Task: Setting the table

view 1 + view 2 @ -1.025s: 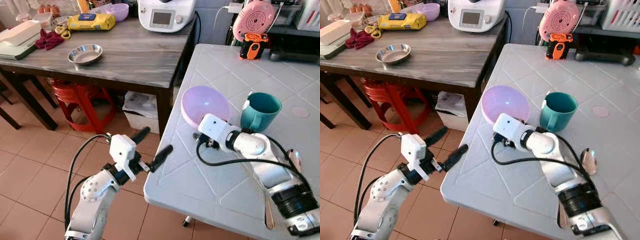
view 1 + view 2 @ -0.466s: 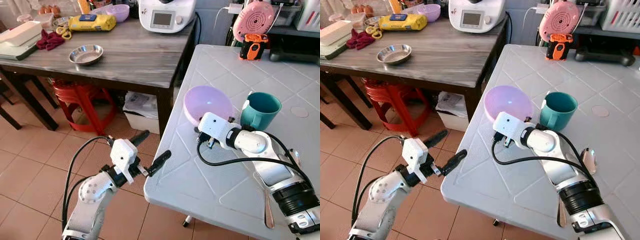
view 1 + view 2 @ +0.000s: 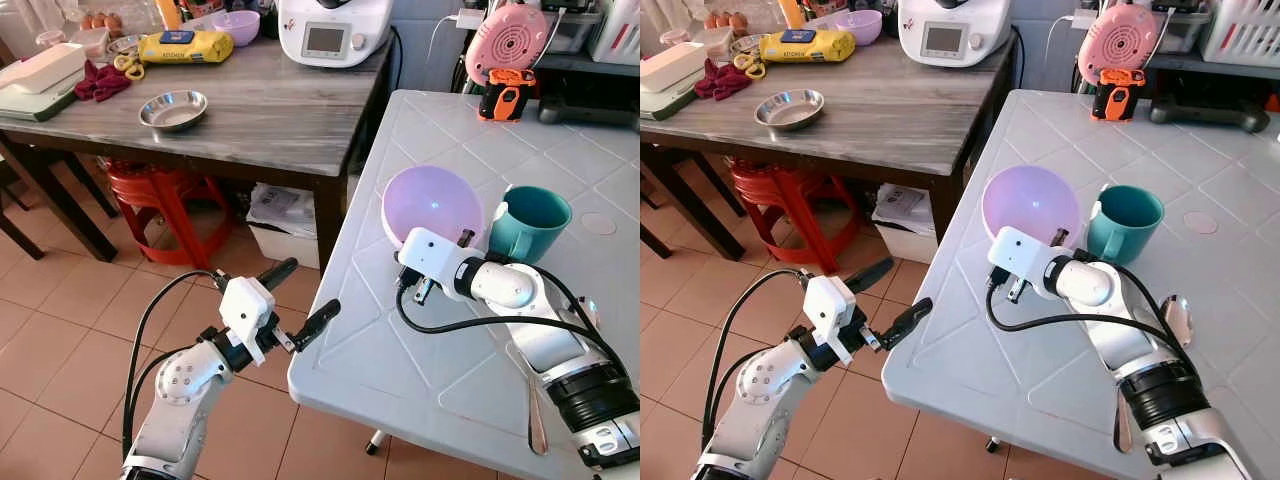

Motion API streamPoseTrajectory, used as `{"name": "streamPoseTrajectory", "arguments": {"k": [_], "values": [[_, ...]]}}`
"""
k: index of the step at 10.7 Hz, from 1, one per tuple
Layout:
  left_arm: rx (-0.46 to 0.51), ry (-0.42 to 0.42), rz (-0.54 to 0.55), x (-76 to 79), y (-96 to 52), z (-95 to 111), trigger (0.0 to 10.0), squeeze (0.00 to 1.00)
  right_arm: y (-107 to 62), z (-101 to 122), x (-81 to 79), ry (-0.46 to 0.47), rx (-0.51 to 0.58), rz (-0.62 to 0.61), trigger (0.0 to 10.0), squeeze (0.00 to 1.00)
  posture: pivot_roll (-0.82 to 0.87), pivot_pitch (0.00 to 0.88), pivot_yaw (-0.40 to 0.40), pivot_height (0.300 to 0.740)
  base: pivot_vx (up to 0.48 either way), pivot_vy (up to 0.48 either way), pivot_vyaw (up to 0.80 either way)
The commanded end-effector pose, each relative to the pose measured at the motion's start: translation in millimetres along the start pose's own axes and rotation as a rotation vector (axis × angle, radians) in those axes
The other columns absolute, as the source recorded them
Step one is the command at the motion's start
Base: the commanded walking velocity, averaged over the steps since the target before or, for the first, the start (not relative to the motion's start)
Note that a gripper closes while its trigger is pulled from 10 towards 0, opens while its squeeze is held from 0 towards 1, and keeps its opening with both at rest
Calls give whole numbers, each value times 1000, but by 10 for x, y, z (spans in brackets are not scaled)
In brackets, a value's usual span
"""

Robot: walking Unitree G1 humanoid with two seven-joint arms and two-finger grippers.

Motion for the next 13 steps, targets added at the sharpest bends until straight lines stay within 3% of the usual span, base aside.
{"name": "streamPoseTrajectory", "arguments": {"k": [1,3,4,6,7,8,9,11,13], "values": [[-20,15,-3,-16,-31,-37,10000,0,-1,89,58,-30,31,-2,0,0,-69,82,86,740,0,0,0],[-18,16,-2,-30,-18,-40,10000,0,-5,205,67,-22,100,-17,0,0,-72,77,82,740,0,0,0],[-14,0,88,-135,-13,-31,10000,0,-28,324,73,5,173,-55,0,0,-72,75,79,740,0,0,0],[-39,-36,268,-309,-31,-104,10000,0,-83,450,98,119,269,-169,0,0,-69,77,71,740,0,0,0],[-83,-21,394,-446,-63,-153,10000,0,-162,481,117,257,320,-323,0,0,-67,79,65,740,0,0,0],[-96,-22,445,-500,-77,-167,10000,0,-216,455,116,330,327,-401,0,0,-67,80,64,740,0,0,0],[-103,-40,492,-550,-103,-183,10000,0,-299,345,95,442,302,-514,9843,0,-75,84,68,740,0,0,0],[-115,-50,511,-565,-108,-212,10000,0,-386,206,37,601,271,-646,10000,0,-90,87,78,740,0,0,0],[-110,-47,500,-549,-50,-198,10000,0,-391,204,-104,642,260,-660,10000,0,-98,89,84,740,0,0,0]]}}
Point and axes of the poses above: a point about 5 cm out from each wrist's last joint towards the gripper, its own y axis pointing out of the wrist towards the gripper, its own z axis along the axis of the wrist's last joint, x = y × z, the point moved 3 cm from there along y, pointing out of the wrist towards the gripper, and after that the axes turned 1 degree about -y, right-handed, at the moved point
